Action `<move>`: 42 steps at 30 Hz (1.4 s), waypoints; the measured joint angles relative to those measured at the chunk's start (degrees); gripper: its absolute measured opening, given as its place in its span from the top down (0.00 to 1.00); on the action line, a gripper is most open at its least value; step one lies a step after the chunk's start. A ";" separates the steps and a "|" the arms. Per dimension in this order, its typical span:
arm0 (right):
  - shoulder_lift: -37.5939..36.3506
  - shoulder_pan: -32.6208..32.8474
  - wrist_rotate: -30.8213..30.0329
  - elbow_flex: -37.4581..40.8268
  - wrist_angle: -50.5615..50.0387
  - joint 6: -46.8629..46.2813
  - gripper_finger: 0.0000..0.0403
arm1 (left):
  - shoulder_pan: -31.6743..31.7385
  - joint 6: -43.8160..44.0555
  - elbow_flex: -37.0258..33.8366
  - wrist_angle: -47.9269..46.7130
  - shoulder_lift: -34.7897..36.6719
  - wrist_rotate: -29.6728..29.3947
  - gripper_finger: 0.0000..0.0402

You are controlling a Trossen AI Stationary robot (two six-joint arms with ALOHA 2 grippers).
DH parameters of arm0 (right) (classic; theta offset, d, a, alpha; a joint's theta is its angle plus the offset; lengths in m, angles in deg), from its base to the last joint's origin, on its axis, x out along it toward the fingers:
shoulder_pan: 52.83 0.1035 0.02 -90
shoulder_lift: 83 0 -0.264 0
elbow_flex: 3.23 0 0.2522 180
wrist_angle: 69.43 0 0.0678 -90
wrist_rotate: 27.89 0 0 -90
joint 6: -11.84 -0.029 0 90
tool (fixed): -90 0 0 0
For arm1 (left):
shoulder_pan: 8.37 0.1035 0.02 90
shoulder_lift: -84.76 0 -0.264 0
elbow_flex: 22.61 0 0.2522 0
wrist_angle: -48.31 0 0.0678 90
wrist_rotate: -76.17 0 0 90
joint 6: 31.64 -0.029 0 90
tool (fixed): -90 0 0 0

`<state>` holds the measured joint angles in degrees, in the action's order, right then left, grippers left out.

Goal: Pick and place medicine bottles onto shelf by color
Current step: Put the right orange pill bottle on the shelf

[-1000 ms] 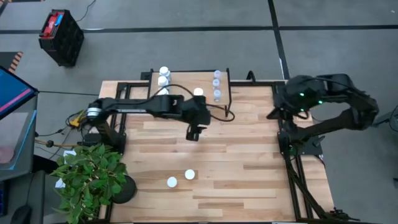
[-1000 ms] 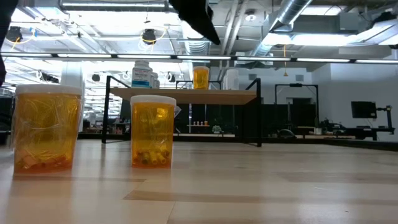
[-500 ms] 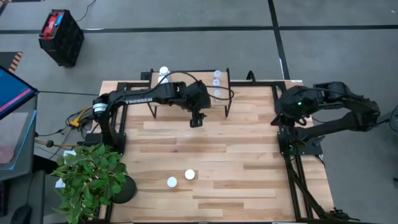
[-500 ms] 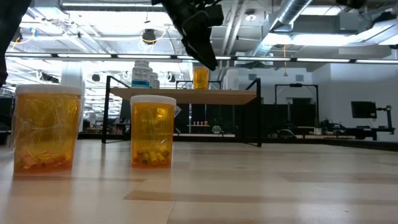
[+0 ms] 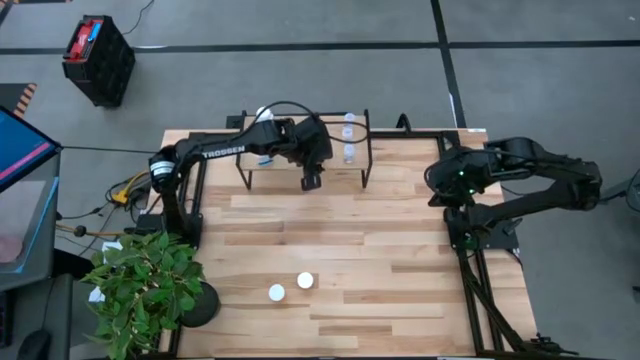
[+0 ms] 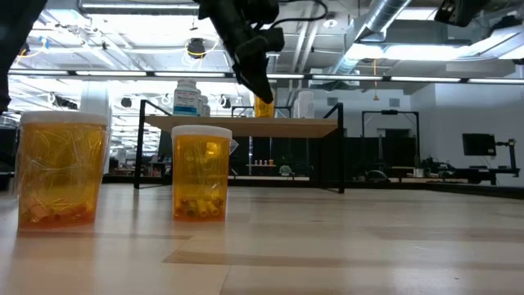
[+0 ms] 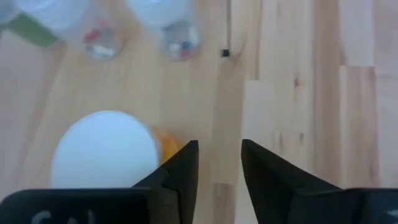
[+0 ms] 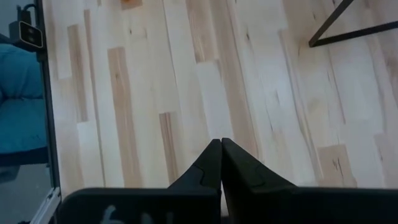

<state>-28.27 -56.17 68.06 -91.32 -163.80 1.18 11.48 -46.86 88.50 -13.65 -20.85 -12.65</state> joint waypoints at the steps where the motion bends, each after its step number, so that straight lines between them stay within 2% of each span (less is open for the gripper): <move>1: 0.17 0.00 0.00 0.01 0.10 0.00 0.94 | 0.38 0.00 0.00 0.13 -0.05 -0.15 0.73; 17: 0.75 0.00 0.00 0.15 0.21 0.11 0.93 | 6.57 1.41 0.00 0.12 -0.51 -0.50 0.73; 23: 0.75 0.00 0.00 0.15 0.13 0.10 0.94 | 4.44 3.77 0.00 0.32 0.09 4.13 0.73; 30: 0.75 -0.02 0.00 0.15 0.27 0.09 0.94 | 0.71 3.32 0.00 8.65 -2.29 -1.93 0.73; 32: 0.75 -0.02 0.00 0.13 0.40 0.09 0.94 | 0.28 3.66 0.00 10.93 -2.95 -5.22 0.73; 36: 0.75 -0.02 0.00 0.13 0.57 0.07 0.94 | 0.27 4.37 -0.02 11.15 -3.32 -12.54 0.73; 42: 0.76 -0.02 0.00 0.13 0.57 0.07 0.94 | 0.77 4.30 -0.02 11.59 -3.29 -19.83 0.73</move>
<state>-27.51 -56.19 68.06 -91.19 -163.23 1.25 12.25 -42.56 88.47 -2.06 -24.14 -32.48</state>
